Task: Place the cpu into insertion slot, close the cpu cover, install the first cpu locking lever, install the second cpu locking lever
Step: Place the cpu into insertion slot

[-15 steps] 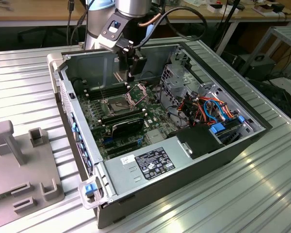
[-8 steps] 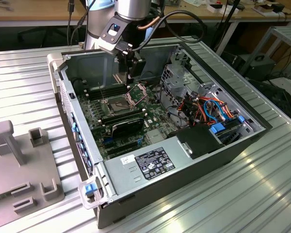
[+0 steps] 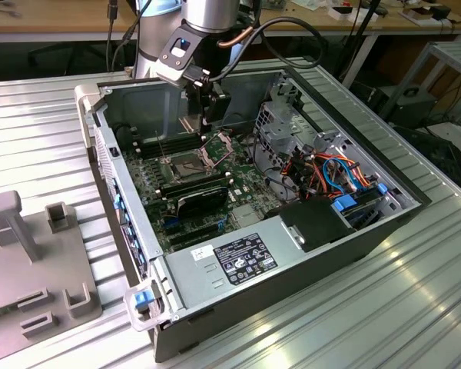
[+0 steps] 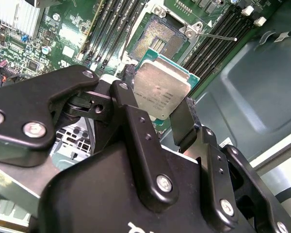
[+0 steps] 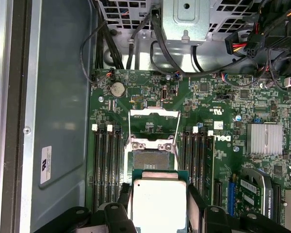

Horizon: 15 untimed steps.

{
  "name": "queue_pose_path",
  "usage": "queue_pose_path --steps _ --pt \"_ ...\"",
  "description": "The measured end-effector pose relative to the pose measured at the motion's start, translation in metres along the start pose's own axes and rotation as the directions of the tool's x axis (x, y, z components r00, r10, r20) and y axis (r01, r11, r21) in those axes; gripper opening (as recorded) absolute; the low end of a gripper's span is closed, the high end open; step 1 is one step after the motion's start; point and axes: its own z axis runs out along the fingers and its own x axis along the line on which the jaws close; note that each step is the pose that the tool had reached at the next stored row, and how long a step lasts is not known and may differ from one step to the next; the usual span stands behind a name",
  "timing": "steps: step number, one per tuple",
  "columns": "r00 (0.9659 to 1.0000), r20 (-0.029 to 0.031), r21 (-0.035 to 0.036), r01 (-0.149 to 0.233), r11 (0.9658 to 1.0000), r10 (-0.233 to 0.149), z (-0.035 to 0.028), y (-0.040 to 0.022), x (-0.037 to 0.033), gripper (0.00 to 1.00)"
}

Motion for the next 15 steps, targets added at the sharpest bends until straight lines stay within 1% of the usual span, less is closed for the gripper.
queue_pose_path --steps 8,11,15 --pt "1.0 0.0002 0.0 0.0 1.0 0.0 0.0002 0.0 0.0 0.54" --pt "1.0 0.0 -0.0001 0.0 1.0 0.0 0.0023 -0.0001 0.0 0.54" --pt "1.0 0.0 0.0 0.0 1.0 0.0 0.008 -0.0003 0.0002 0.54"
